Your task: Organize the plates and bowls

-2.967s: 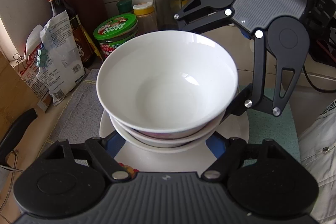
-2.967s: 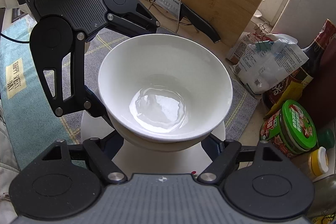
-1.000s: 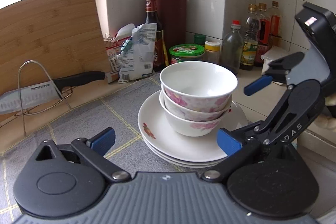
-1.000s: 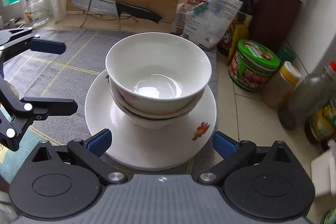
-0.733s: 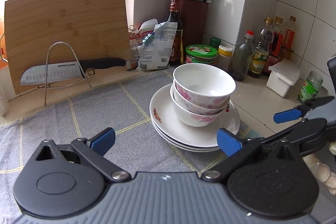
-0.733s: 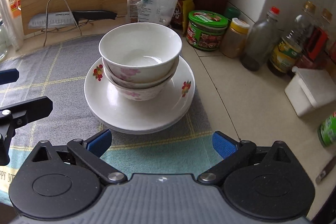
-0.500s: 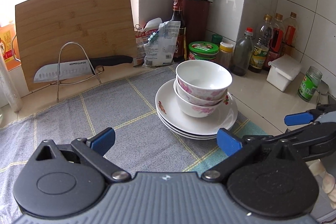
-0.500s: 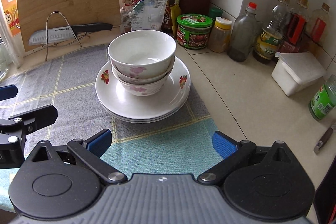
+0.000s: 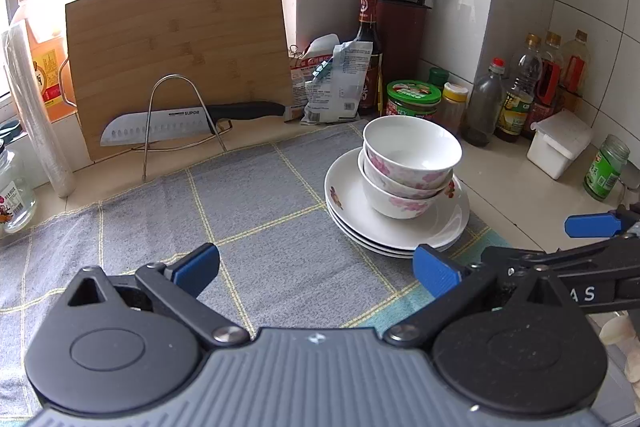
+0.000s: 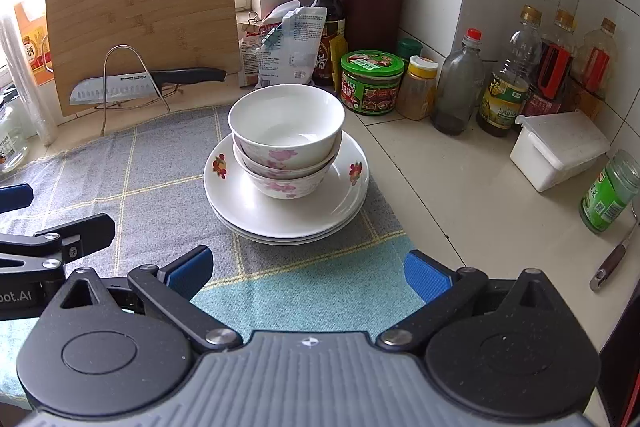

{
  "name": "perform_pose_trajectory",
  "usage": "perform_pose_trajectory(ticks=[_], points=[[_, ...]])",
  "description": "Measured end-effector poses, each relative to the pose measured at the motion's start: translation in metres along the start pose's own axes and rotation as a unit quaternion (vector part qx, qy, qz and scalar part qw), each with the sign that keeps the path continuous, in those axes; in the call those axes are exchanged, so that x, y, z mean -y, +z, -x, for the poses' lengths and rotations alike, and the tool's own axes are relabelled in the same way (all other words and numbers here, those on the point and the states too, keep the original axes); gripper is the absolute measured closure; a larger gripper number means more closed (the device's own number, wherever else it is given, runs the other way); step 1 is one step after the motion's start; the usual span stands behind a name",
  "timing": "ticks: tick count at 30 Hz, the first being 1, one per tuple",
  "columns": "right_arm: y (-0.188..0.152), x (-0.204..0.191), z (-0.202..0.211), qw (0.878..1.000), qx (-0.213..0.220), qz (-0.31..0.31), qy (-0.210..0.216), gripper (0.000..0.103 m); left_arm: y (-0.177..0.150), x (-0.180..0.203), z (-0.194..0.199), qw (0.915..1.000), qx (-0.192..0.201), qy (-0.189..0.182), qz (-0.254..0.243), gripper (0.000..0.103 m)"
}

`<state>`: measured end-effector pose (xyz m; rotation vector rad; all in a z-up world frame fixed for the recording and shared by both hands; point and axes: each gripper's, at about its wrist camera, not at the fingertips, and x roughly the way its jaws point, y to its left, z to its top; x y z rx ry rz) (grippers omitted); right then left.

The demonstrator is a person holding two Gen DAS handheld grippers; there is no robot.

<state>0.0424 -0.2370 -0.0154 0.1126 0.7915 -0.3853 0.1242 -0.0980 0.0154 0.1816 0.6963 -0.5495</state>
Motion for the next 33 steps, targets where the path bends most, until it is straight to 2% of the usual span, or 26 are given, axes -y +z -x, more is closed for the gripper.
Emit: perform_pose_trajectory(ticks=[33], points=[[0.0035,0.0025,0.0031,1.000,-0.002,-0.006,-0.005,0.000,0.0066,0.0043,0.0032,0.9999,-0.003,0.014,0.003,0.001]])
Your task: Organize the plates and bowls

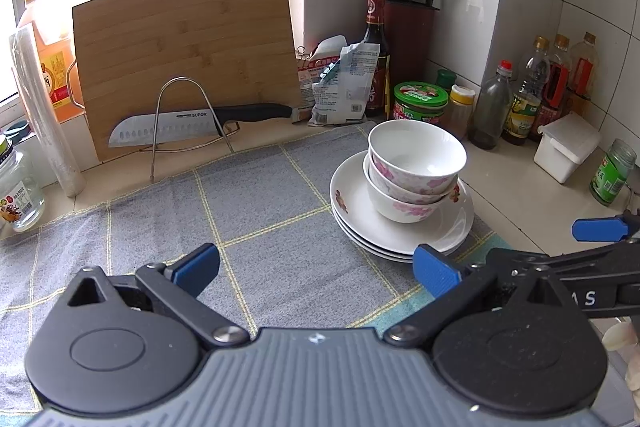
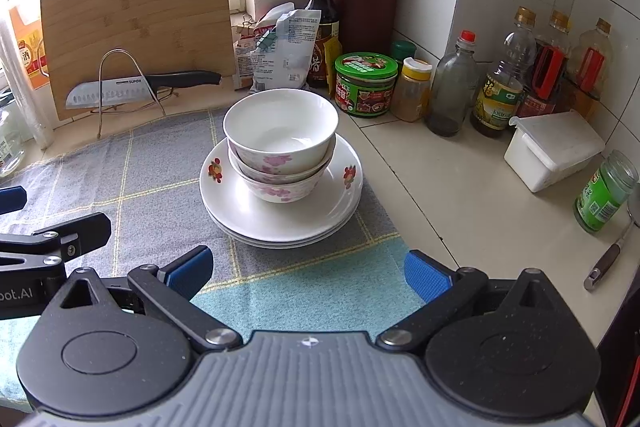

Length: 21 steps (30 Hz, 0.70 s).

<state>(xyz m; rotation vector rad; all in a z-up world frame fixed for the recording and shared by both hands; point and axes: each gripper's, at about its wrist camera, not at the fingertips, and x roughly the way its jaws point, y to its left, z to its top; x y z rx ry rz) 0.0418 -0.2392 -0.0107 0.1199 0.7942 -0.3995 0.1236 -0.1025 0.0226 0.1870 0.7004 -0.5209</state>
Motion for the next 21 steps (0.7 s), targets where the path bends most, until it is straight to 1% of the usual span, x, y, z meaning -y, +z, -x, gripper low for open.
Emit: perform_pose_trajectory(ticks=[21], points=[[0.0022,-0.0020,-0.0025,1.000,-0.004,0.004,-0.005,0.000,0.0012,-0.0001,-0.0005,1.0000,-0.002,0.002,-0.001,0.001]])
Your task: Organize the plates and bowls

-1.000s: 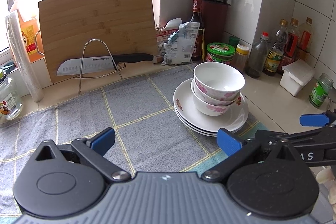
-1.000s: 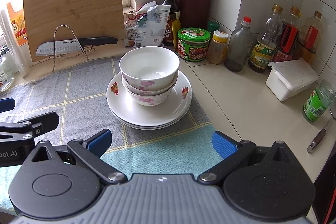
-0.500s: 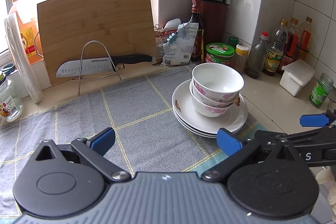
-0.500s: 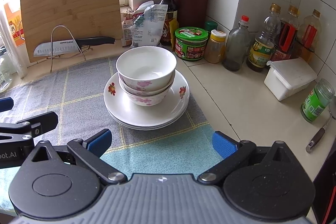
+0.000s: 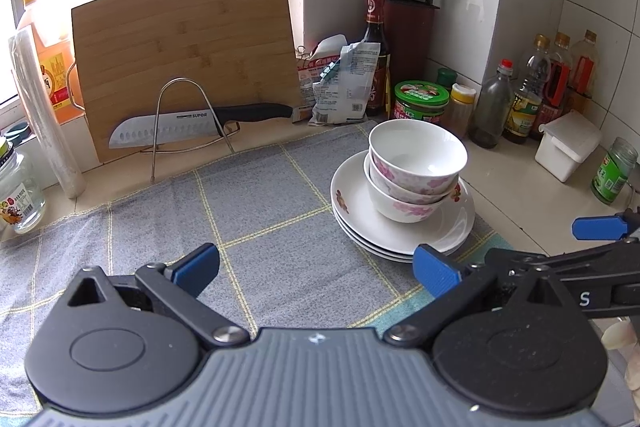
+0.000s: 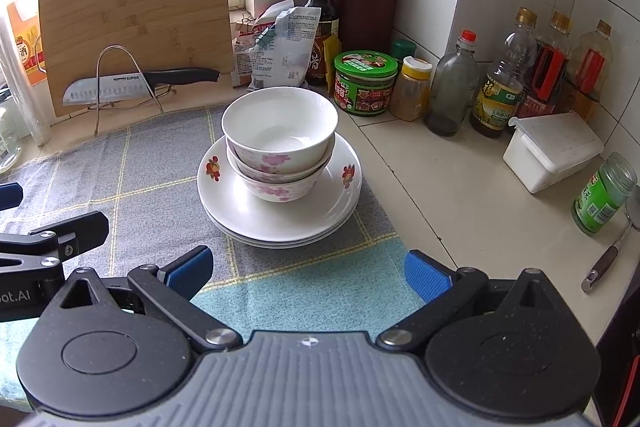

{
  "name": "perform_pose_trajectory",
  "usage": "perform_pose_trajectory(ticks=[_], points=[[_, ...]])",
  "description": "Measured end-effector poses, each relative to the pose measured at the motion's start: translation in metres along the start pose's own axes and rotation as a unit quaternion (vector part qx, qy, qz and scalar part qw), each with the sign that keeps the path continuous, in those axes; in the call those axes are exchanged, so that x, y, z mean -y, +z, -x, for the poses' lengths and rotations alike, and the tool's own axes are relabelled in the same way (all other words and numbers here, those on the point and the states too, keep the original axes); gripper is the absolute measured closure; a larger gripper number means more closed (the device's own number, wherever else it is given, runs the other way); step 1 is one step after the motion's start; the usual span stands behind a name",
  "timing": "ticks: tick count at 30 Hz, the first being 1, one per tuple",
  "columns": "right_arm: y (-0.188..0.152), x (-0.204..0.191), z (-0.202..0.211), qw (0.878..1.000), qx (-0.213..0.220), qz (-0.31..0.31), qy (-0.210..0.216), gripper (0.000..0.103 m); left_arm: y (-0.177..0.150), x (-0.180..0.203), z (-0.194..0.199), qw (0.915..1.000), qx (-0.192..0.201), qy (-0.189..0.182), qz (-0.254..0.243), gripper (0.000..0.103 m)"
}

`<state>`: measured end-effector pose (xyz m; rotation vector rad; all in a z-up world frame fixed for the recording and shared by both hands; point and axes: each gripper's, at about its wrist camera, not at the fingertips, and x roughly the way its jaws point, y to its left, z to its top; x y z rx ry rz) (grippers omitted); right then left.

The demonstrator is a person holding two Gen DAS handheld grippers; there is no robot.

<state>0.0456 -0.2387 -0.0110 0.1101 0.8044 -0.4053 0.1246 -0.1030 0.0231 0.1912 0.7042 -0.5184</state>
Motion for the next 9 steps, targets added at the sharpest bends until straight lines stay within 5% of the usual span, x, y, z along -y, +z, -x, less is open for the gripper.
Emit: perform_pose_trajectory(ticks=[9], points=[[-0.0015,0.0012,0.0003,1.000,-0.001,-0.001,-0.007,0.000,0.0001,0.0005,-0.0010,1.0000,-0.001,-0.005,-0.004,0.001]])
